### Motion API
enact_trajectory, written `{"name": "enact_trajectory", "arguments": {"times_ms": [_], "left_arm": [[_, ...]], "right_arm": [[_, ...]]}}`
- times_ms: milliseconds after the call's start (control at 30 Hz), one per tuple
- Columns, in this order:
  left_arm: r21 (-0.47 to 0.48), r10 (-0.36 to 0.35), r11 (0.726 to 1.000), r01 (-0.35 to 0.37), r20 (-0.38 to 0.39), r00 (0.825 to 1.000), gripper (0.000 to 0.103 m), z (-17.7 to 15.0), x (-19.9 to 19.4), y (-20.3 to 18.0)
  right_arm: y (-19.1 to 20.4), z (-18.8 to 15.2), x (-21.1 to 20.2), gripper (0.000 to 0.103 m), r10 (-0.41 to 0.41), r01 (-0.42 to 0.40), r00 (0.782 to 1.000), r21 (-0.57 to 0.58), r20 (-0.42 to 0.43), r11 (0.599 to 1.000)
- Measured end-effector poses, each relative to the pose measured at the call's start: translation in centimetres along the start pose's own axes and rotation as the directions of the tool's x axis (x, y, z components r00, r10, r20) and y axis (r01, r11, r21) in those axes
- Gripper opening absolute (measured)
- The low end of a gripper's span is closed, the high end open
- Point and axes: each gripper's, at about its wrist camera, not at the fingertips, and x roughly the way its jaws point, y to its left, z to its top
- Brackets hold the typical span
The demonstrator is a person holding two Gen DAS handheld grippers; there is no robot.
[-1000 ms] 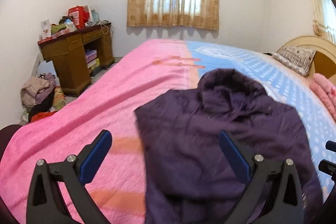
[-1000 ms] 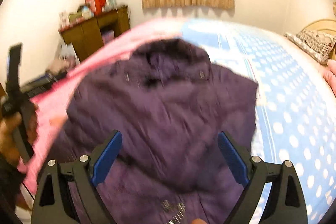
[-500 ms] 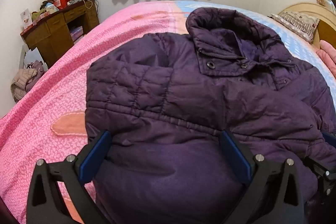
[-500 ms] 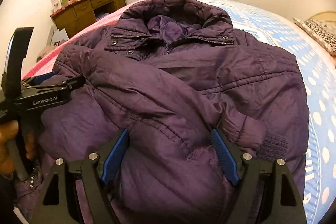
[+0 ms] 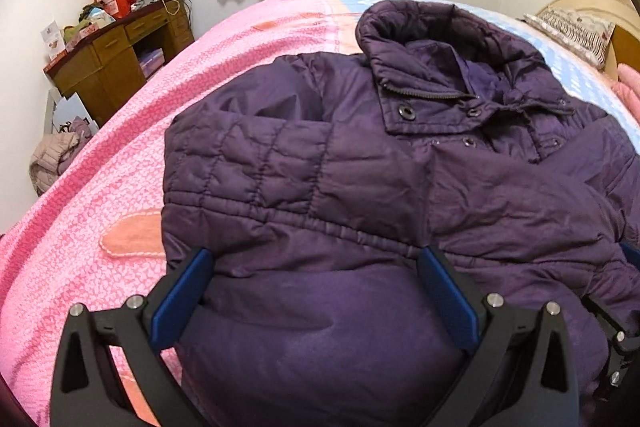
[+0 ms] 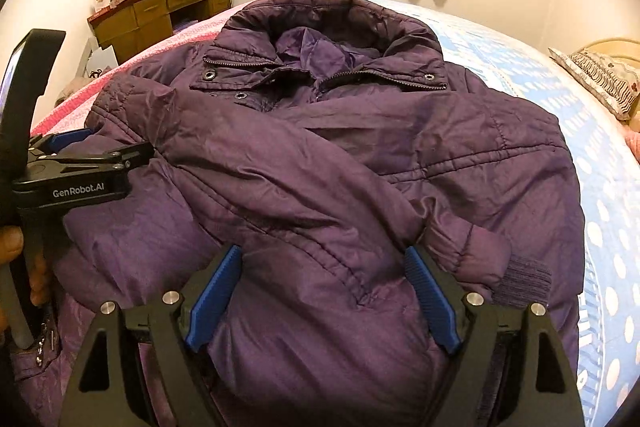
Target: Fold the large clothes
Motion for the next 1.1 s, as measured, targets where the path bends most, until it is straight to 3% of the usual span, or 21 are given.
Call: {"name": "enact_trajectory", "arguments": {"times_ms": [200,1100], "left_arm": [[0.017,0.029,0.999,-0.029,0.001,1.000,0.103,-0.03,-0.01,-0.36],[0.021,0.034,0.999,-0.035,0.005,0.999,0.103,-0.35,-0.26,-0.46]], "right_arm": [[0.33,0.00,0.10,0.084,-0.018,0.018,1.000,-0.011,0.000,1.000],[0.46,-0.06,0.01,0.084,-0.024,0.024,1.000,-0.017,0.008,1.000]]}}
